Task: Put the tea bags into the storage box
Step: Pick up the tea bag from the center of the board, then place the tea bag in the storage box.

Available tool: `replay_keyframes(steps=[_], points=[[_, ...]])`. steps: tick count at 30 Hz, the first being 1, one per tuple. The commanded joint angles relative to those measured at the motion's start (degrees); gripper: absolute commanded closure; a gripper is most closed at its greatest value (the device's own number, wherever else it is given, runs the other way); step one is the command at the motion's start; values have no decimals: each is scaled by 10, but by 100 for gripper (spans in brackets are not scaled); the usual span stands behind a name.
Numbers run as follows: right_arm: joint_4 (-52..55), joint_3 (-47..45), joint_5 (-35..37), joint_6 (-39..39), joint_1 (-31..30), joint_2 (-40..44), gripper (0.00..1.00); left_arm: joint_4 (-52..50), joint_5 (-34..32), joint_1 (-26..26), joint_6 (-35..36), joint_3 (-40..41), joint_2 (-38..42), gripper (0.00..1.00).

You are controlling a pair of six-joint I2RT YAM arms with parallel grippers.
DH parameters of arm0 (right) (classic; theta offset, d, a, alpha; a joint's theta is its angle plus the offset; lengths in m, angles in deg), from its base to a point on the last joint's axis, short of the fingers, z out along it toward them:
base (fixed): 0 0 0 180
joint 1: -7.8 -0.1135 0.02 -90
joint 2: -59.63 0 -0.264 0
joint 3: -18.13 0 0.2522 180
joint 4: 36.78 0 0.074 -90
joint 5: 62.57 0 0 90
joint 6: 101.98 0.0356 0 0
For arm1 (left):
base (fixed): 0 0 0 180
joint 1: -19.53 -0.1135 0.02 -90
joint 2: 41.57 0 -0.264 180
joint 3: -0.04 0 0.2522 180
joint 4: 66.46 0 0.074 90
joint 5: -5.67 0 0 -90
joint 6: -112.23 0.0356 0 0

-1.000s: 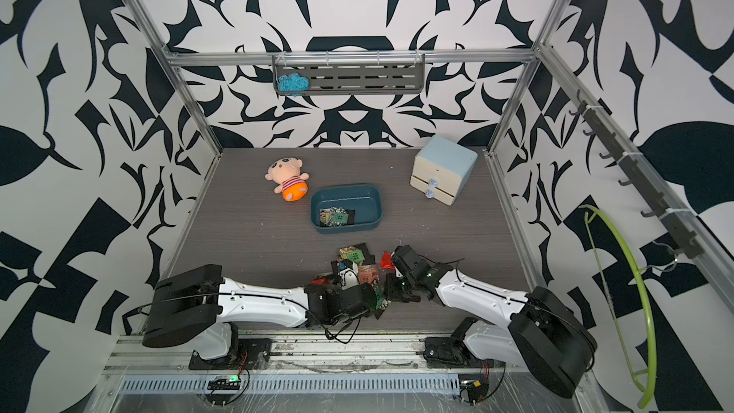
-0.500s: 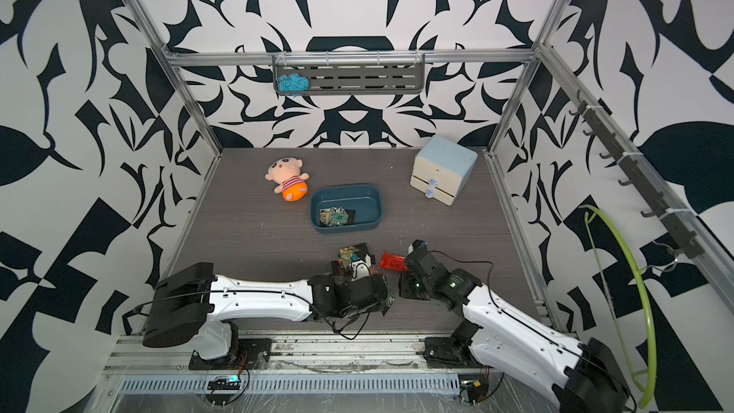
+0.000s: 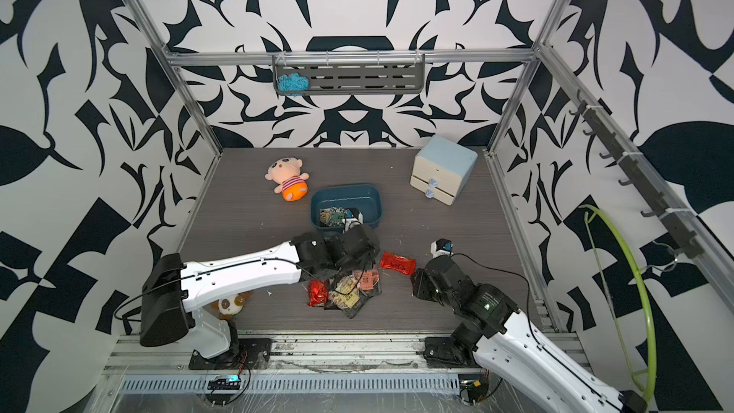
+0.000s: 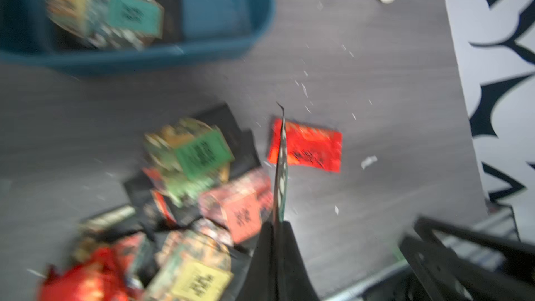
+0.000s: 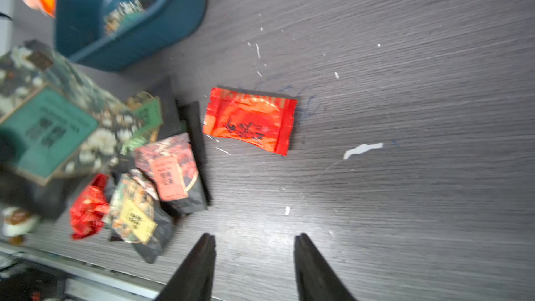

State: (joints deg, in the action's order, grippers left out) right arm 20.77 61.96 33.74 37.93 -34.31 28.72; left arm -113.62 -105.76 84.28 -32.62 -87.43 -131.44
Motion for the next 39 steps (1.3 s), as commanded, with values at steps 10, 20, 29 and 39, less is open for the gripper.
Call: replay_keyframes(steps=[10, 20, 29, 39], points=[[-137, 14, 34, -26, -2, -77, 27, 41, 138, -201, 117, -65, -29, 100], [-186, 31, 73, -56, -1, -152, 21, 78, 228, -260, 124, -102, -133, 100], [-197, 29, 103, -62, -1, -150, 28, 107, 253, -283, 125, -104, -179, 100], [-178, 47, 98, -78, -1, -172, 31, 76, 234, -298, 139, -131, -225, 100]])
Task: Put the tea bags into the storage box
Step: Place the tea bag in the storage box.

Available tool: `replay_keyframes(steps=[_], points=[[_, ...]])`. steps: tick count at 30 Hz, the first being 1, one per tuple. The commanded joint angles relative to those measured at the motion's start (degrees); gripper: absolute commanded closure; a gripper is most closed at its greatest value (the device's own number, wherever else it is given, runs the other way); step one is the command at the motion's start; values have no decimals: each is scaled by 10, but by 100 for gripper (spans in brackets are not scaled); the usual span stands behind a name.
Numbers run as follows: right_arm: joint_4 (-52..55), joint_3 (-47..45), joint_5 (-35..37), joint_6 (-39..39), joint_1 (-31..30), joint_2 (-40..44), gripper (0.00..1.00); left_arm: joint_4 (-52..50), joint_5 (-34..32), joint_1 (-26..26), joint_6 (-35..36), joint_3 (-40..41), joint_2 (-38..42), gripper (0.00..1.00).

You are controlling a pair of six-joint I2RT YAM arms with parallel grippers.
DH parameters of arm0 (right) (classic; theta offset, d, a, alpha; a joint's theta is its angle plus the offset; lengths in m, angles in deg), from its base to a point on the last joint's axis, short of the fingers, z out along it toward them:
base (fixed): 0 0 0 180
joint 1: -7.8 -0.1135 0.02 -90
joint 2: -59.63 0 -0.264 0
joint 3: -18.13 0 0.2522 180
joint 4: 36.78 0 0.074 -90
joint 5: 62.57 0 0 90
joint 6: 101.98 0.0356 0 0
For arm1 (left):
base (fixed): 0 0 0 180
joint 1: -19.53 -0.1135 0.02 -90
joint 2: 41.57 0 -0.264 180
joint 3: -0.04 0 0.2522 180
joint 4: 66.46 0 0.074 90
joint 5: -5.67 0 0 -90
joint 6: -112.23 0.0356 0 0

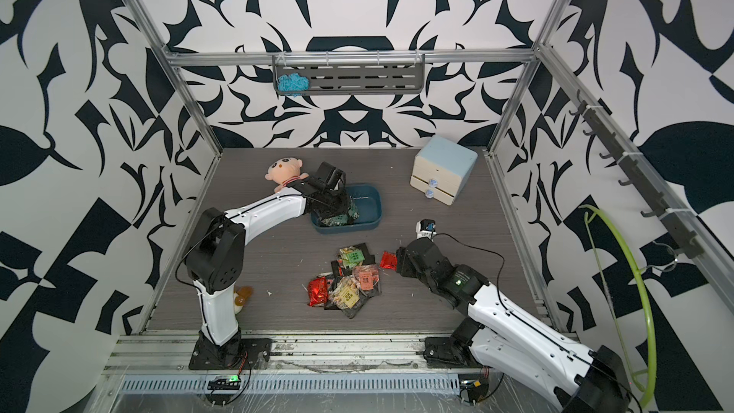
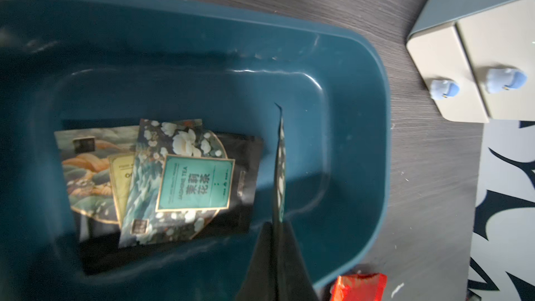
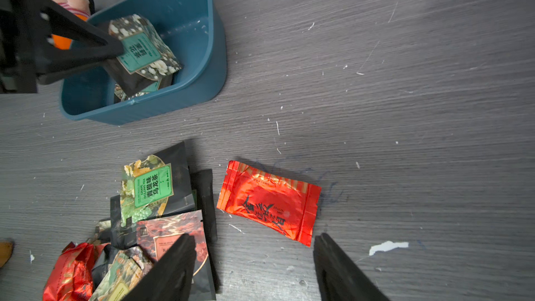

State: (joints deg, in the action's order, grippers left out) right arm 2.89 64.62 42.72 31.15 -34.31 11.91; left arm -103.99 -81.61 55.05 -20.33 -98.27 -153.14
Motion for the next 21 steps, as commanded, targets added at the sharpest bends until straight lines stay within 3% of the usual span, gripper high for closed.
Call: replay_keyframes(steps=[1, 3, 6, 12, 17, 21], points=[[1, 21, 6, -10, -1, -6, 32, -25, -13, -7, 19, -26, -9, 100], [1, 22, 2, -10, -1, -10, 32, -38, -25, -8, 28, -33, -11, 96], [7, 27, -2, -10, -1, -13, 33, -69, -68, -8, 46, -44, -9, 78], [28, 37, -10, -11, -1, -3, 34, -136, -167, -7, 85, -49, 30, 59], [57, 54, -28, -11, -1, 4, 34, -173, -223, -7, 86, -22, 99, 55], [84, 73, -75, -15, 0, -7, 34, -156, -165, -2, 60, 43, 189, 55]])
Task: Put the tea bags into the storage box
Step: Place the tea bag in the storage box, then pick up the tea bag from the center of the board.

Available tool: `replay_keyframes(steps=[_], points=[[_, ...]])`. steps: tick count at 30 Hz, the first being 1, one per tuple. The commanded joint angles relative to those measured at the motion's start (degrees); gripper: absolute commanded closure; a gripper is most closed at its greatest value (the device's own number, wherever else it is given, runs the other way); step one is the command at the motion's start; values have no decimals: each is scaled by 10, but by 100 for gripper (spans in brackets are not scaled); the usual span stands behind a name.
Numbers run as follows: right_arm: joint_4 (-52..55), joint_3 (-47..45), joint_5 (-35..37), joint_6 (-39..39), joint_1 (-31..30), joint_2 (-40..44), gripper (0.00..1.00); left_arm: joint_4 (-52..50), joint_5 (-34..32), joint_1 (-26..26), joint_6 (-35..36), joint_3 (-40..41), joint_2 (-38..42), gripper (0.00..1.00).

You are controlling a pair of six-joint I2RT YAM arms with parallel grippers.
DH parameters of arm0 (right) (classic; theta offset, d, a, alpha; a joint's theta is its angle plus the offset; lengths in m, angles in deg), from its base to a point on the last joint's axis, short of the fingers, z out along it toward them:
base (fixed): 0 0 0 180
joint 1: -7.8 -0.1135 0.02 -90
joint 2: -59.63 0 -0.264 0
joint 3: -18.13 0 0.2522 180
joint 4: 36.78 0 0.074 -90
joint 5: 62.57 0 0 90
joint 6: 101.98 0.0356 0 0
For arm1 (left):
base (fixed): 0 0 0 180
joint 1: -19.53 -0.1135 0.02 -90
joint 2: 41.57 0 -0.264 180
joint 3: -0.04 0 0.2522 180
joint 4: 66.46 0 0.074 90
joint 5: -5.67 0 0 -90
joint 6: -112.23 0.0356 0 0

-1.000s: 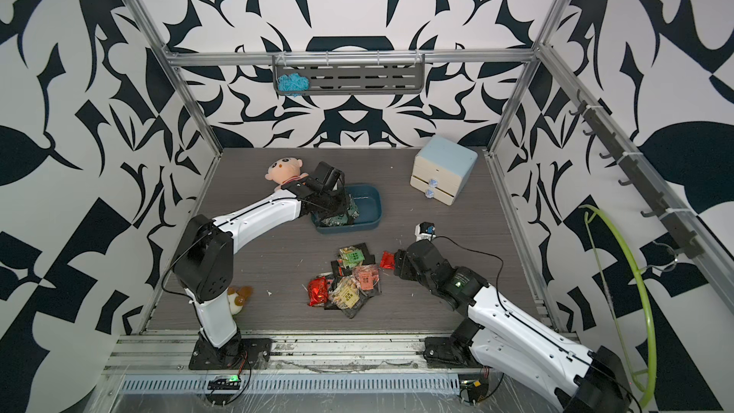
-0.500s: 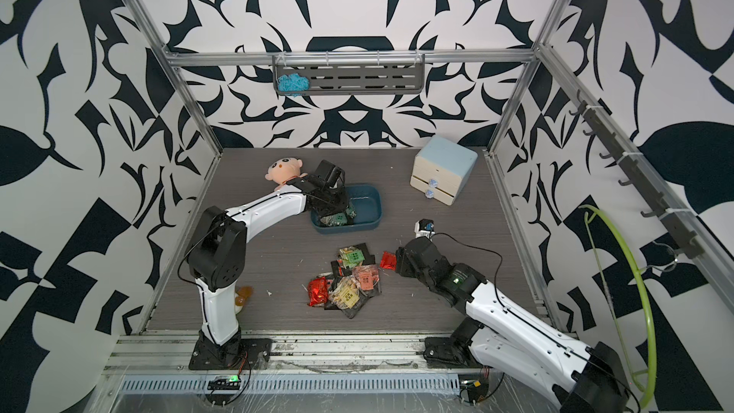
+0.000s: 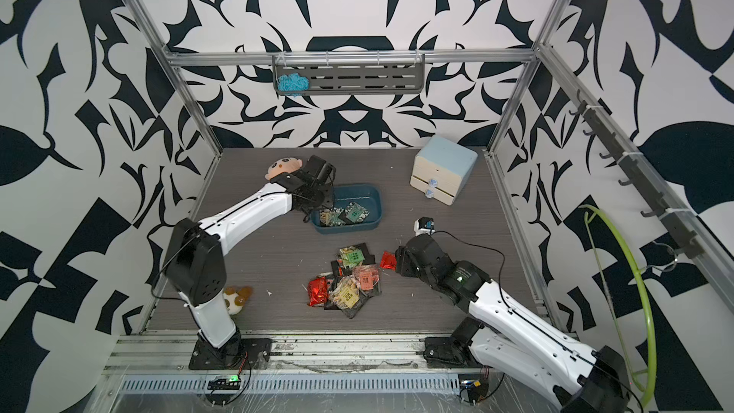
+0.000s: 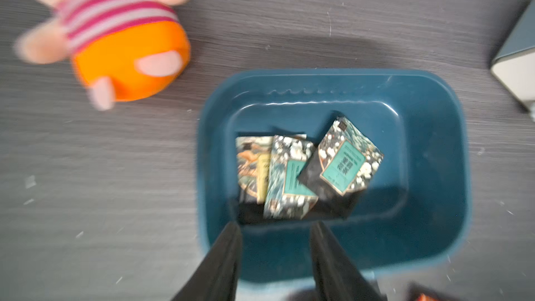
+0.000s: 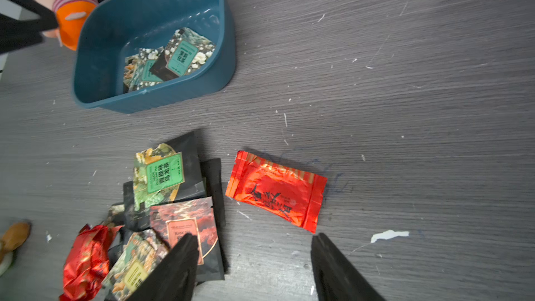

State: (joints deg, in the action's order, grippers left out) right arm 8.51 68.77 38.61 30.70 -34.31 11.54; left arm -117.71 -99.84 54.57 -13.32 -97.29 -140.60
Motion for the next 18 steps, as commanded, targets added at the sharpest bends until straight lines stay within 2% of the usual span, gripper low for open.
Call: replay_keyframes(steps=[1, 6, 12, 18], points=[[29, 35, -46, -10, -1, -6, 34, -7, 38, 7, -15, 56, 88, 55], [12, 34, -127, 7, -1, -12, 34, 17, 124, 45, -63, 152, 201, 55], [-34, 1, -216, 41, -2, -27, 36, 38, 59, 197, -150, 257, 324, 56], [-82, -48, -258, 80, -9, -37, 39, 63, -23, 339, -254, 334, 341, 61]])
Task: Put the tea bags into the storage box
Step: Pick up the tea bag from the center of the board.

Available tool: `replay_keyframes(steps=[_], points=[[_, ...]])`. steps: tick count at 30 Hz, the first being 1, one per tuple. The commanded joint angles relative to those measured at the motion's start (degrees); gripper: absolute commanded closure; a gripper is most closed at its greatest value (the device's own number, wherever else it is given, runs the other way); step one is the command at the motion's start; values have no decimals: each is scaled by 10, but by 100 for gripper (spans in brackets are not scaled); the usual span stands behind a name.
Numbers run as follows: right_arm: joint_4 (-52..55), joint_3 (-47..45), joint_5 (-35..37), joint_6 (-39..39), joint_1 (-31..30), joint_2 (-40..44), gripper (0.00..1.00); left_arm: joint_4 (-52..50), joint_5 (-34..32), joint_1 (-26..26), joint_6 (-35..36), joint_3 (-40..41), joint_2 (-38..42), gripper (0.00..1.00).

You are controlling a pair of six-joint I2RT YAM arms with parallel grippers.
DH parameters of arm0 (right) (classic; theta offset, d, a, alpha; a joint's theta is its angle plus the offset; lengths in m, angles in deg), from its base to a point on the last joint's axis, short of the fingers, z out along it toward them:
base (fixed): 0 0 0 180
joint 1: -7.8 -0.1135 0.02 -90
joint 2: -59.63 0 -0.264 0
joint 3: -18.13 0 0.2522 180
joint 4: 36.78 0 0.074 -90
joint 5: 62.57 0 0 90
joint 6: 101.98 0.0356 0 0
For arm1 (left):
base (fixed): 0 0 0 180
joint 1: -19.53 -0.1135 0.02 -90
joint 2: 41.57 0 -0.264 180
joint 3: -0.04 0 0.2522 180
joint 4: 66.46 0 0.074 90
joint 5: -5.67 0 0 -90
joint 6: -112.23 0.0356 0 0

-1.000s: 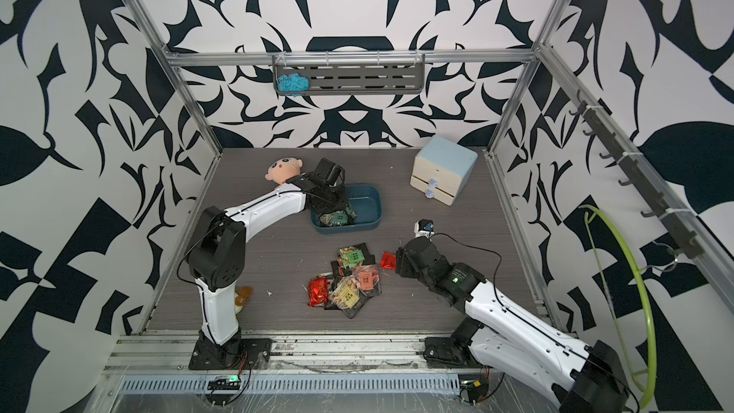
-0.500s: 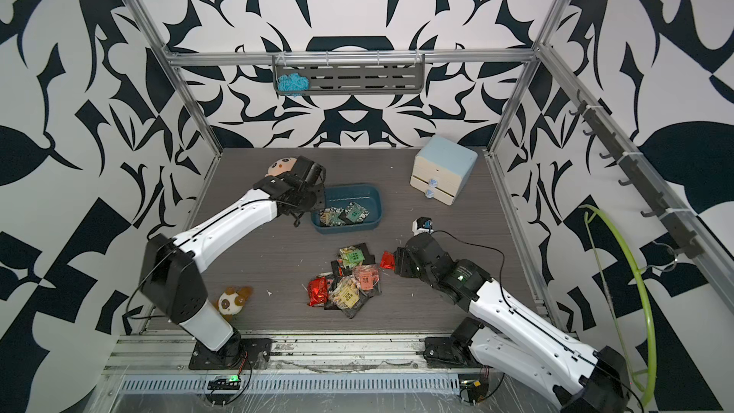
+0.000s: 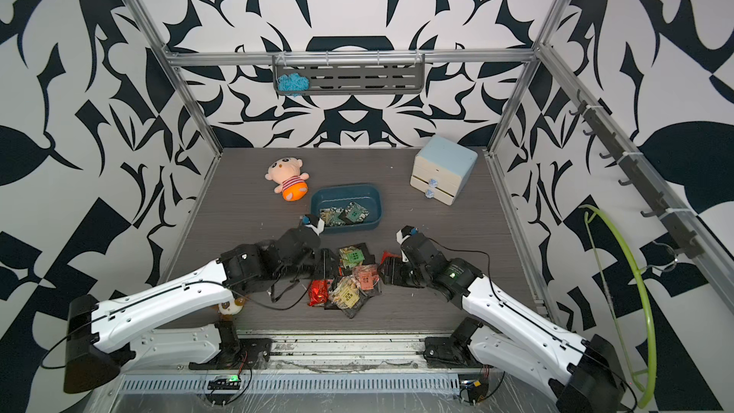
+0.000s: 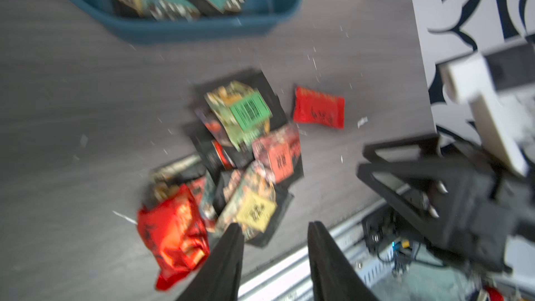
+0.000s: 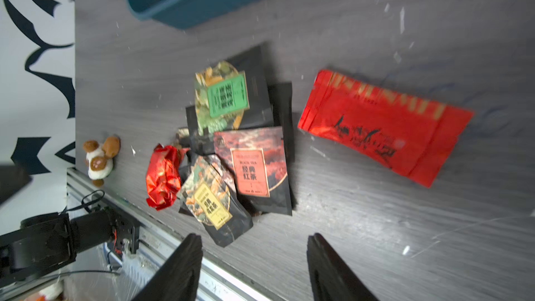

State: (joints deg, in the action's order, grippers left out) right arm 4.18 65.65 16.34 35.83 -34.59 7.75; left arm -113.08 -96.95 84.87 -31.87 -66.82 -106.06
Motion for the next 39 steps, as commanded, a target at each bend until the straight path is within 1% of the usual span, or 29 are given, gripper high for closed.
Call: replay_keyframes(steps=[1, 3, 6, 11, 15, 23, 29, 33, 39], points=[[-44, -24, -34, 32, -9, 2, 40, 19, -60, 50, -83, 37, -10, 62], [-62, -41, -36, 43, -14, 2, 42, 34, -69, 74, -110, 52, -28, 67], [-91, -55, -39, 42, -33, -4, 45, 64, -81, 98, -137, 64, -57, 70], [-91, -57, -8, 30, -71, -24, 49, 87, -81, 101, -173, 65, -120, 77], [-114, -69, -5, 37, -85, -39, 52, 104, -77, 101, -196, 73, -153, 80], [-161, -83, -8, 45, -103, -74, 53, 131, -81, 99, -227, 107, -164, 80], [-185, -75, -10, 47, -116, -112, 54, 129, -82, 89, -239, 123, -173, 81], [-199, -70, -10, 48, -123, -135, 54, 153, -83, 85, -245, 143, -166, 81], [-210, -61, -13, 53, -132, -158, 56, 159, -81, 81, -253, 154, -166, 81]])
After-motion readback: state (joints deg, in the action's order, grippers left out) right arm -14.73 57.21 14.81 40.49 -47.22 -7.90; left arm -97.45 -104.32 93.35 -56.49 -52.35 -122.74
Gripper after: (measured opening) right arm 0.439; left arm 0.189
